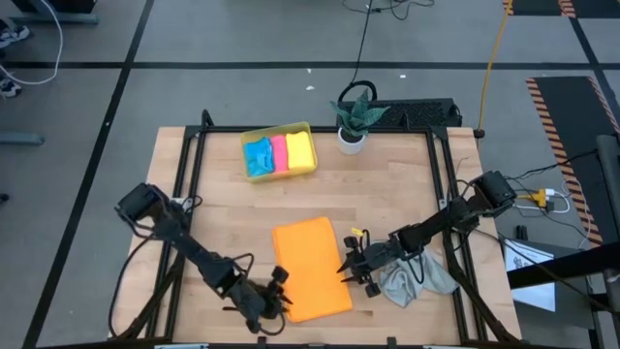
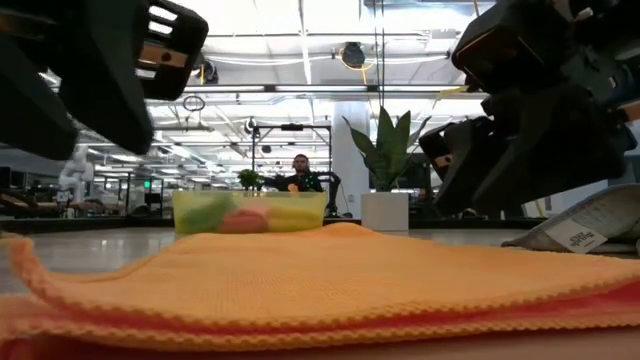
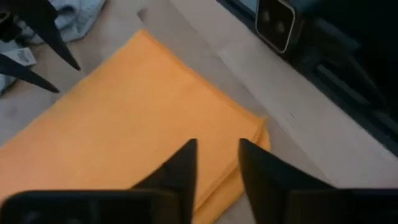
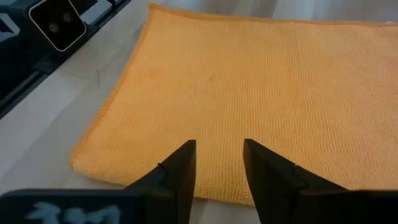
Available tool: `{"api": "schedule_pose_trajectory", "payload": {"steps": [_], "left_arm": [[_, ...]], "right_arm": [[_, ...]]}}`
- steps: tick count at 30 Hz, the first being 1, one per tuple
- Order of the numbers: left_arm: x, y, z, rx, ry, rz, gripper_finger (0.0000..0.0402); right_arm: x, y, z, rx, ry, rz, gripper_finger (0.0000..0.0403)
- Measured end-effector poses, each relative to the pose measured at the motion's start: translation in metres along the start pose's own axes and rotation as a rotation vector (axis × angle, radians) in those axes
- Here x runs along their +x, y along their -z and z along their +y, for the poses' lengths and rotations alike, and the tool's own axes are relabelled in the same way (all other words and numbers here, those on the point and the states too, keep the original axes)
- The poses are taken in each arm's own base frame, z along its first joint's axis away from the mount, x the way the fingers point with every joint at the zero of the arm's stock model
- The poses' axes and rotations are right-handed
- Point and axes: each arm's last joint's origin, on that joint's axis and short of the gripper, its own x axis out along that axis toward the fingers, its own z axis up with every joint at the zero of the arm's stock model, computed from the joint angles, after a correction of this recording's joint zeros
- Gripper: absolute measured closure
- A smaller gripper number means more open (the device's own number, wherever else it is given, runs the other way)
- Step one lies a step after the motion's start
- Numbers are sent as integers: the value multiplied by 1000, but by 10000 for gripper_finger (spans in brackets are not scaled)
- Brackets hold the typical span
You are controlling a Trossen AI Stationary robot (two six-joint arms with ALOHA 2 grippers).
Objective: Fold microfiber towels
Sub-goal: Fold the orange microfiber cloth
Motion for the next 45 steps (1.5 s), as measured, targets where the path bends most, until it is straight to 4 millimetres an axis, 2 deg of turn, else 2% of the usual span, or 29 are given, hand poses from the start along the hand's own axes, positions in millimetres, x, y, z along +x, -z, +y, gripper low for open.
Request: {"api": "schedule_pose_trajectory", "payload": {"steps": [6, 8, 12, 18, 23, 28, 33, 38, 41, 45], "left_arm": [[18, 13, -7, 20, 50, 26, 186], [26, 21, -10, 47, 71, 53, 170], [36, 19, -13, 61, 77, 42, 167], [40, 11, -15, 72, 70, 31, 221], [41, 12, -8, 64, 25, 39, 300], [40, 4, -4, 23, -29, -22, 388], [31, -6, -1, -49, -178, -71, 389], [25, -10, -2, -56, -254, -83, 392], [25, -9, 1, -69, -262, -73, 390], [26, -5, 5, -89, -269, -33, 396]], "right_arm": [[0, 0, 0, -15, 0, 1, 276], [0, 0, 0, -17, 0, 1, 277], [0, 1, 0, -17, 1, 9, 277], [0, 2, 0, -30, 1, 22, 277], [0, 2, 1, -71, -2, 25, 277], [-3, -1, 12, -207, -35, 5, 277], [-6, -2, 28, -253, -80, -9, 274], [-8, 3, 46, -293, -131, 14, 240], [-10, 12, 59, -466, -118, 59, 222], [-5, 24, 72, -686, -63, 81, 219]]}}
